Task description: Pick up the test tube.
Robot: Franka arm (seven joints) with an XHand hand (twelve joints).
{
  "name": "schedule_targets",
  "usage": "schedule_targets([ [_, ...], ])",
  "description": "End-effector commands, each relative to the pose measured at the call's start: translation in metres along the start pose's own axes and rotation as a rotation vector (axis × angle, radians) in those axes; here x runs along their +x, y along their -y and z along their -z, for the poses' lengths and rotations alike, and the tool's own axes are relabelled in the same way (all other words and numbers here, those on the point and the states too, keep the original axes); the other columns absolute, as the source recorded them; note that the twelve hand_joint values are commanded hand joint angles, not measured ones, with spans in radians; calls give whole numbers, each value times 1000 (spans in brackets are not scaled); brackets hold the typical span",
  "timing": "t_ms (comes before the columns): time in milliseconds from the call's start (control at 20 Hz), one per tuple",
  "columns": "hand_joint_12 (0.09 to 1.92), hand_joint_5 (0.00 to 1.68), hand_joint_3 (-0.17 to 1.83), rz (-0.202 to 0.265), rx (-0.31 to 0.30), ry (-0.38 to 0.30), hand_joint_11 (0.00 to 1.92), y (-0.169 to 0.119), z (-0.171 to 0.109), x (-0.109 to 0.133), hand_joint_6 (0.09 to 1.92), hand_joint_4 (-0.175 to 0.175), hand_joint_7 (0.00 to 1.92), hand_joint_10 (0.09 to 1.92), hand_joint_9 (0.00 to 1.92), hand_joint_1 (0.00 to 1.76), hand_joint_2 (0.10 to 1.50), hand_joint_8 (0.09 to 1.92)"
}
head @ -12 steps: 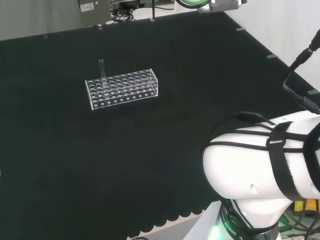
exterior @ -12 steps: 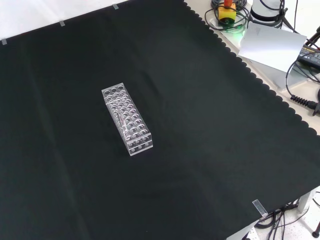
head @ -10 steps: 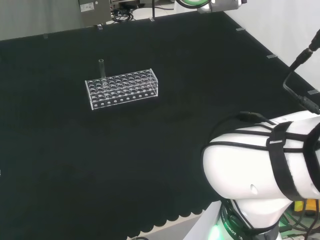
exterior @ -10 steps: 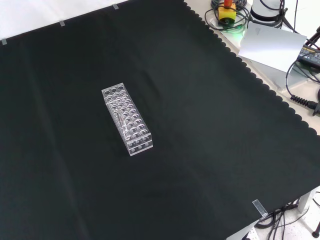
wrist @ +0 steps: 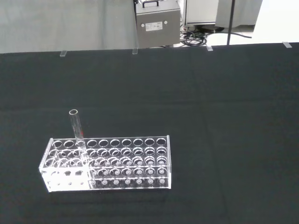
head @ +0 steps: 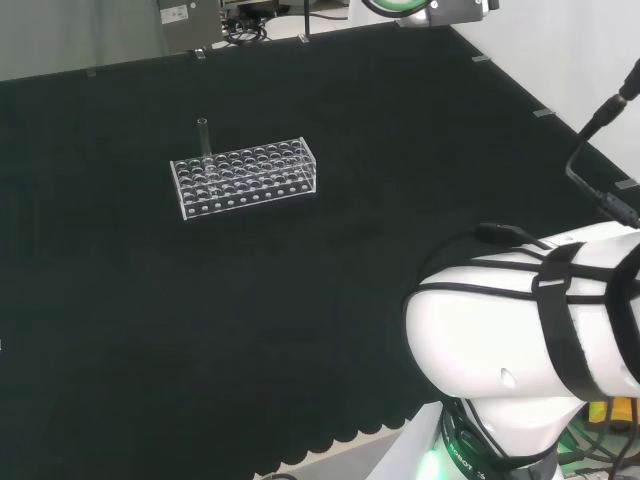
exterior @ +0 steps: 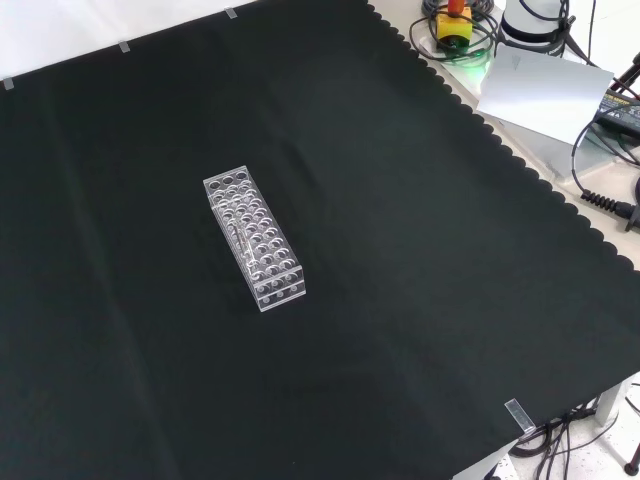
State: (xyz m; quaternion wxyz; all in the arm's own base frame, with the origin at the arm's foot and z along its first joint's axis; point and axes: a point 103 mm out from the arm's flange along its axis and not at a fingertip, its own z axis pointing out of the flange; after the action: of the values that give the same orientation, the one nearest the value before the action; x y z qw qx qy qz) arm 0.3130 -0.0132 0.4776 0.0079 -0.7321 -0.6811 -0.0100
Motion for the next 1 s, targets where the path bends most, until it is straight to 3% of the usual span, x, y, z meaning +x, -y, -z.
schedule_targets([
  [50,1444,178,303,44,-21,-54,0,-27,-4,-10,87,-95,115,876,43,653,828,793],
  [350,1574,301,373,67,8,-62,0,-61,-10,8,87,-118,270,948,205,727,794,892],
  [1000,1583,322,427,178,114,-61,10,-128,-56,51,87,-122,319,932,255,734,778,902],
])
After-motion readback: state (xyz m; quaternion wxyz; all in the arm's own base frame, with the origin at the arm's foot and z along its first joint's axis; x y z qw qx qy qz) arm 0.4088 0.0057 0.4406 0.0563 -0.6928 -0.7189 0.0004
